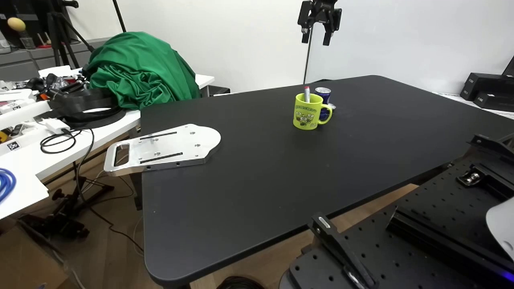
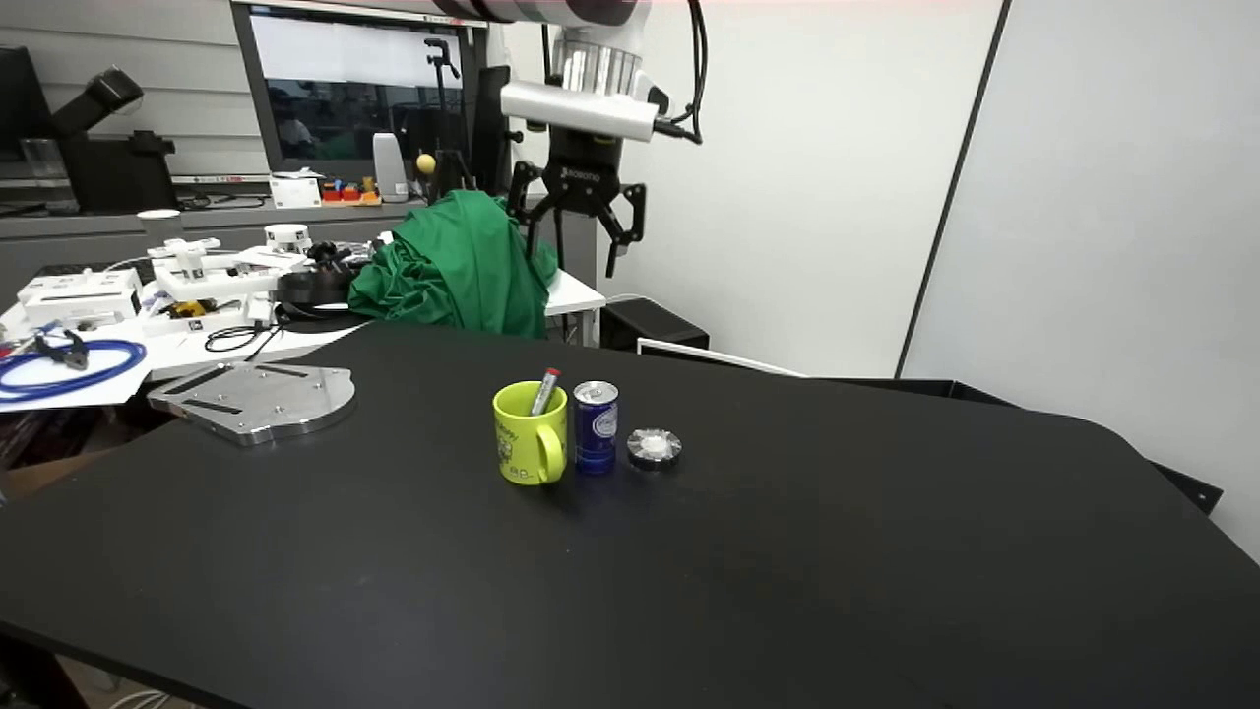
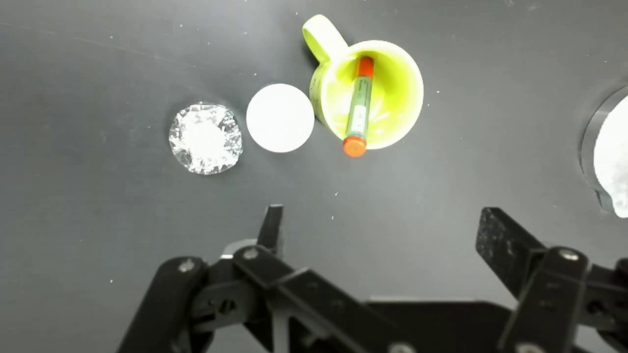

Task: Pick up the marker, put it in the mug, remove it from the mug, put it on the table, and then put it back in the mug

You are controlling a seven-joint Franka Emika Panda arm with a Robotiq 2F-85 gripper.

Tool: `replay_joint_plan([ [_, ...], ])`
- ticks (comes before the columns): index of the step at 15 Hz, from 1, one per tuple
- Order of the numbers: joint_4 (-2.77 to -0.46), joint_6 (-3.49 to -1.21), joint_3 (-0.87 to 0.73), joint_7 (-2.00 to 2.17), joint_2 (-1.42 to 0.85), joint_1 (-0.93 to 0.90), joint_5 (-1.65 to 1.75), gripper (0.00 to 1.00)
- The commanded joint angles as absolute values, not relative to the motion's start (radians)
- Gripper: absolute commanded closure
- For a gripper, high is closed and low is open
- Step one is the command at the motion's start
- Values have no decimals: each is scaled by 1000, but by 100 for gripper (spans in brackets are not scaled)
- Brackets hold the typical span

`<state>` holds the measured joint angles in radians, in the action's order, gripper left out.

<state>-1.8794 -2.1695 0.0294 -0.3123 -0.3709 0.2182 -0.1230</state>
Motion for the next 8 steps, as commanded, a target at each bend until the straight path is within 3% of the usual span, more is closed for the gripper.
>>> replay_joint_plan([
  [1,-1896,-2198,17,-322,-395,209,-180,0],
  [8,-1946,-2305,34,-369,-442,220,-243,0],
])
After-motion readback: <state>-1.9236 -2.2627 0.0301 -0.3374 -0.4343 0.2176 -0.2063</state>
